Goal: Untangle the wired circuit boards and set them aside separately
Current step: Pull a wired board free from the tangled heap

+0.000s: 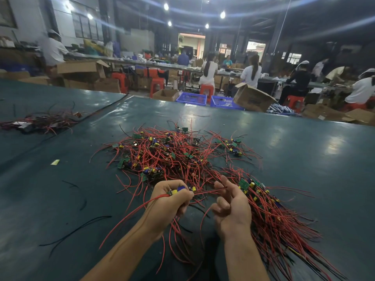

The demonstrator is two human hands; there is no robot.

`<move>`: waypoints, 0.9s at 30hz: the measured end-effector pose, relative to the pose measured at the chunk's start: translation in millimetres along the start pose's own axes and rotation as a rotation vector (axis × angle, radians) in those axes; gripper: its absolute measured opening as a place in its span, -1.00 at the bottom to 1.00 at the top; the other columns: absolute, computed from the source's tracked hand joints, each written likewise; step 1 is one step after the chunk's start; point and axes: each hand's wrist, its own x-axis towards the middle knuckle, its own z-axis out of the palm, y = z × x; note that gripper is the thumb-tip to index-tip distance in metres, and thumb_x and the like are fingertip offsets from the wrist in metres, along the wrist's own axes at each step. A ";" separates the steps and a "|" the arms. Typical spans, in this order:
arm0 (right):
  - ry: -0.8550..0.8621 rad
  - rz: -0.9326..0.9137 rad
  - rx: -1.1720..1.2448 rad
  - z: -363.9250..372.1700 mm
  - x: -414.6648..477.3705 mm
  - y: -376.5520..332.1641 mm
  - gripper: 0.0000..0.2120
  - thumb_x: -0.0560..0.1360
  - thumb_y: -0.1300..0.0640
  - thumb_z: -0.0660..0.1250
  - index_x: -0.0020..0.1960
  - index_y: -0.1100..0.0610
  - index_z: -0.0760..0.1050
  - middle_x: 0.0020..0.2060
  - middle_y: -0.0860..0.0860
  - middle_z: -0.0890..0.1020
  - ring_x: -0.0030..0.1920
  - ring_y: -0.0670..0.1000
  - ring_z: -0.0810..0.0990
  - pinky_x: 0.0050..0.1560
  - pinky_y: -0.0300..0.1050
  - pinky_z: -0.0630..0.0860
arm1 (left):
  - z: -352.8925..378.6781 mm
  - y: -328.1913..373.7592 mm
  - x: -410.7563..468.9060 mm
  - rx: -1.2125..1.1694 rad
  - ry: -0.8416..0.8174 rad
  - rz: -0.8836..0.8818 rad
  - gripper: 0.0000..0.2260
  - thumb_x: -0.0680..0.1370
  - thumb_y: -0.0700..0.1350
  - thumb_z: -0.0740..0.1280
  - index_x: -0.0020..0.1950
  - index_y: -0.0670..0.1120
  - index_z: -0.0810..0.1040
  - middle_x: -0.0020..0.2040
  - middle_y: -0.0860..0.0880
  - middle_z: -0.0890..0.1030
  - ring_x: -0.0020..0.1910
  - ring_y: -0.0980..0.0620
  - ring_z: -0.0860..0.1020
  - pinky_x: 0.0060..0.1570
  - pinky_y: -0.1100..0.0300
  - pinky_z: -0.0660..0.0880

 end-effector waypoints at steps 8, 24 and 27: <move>-0.076 -0.008 -0.024 0.0 -0.4 4.3 -0.82 0.61 0.10 0.24 0.13 0.13 0.55 -0.25 0.02 0.73 -0.63 -0.16 0.30 -0.66 -0.34 0.21 | -4.6 0.3 3.2 -0.010 0.056 0.011 -0.70 0.47 -0.24 0.33 -0.47 -0.09 0.43 -0.53 -0.07 0.39 -0.55 0.05 0.33 -0.48 0.24 0.35; -0.185 0.120 -0.267 13.3 -13.6 24.7 -0.79 0.55 0.12 0.32 -0.11 0.11 0.73 -0.52 -0.10 0.42 -0.62 -0.14 0.34 -0.64 -0.28 0.27 | -8.4 -2.9 8.1 0.158 0.059 0.000 -0.73 0.51 -0.36 0.34 -0.39 -0.18 0.46 -0.54 -0.05 0.44 -0.55 0.07 0.39 -0.47 0.26 0.34; -0.151 0.095 -0.143 5.5 -3.5 9.6 -0.83 0.58 0.19 0.27 0.05 0.22 0.62 -0.51 -0.10 0.28 -0.64 -0.17 0.13 -0.67 -0.31 0.09 | -7.8 0.9 5.9 0.125 0.022 -0.009 -0.77 0.49 -0.30 0.36 -0.36 -0.22 0.44 -0.54 -0.06 0.42 -0.56 0.06 0.36 -0.47 0.24 0.33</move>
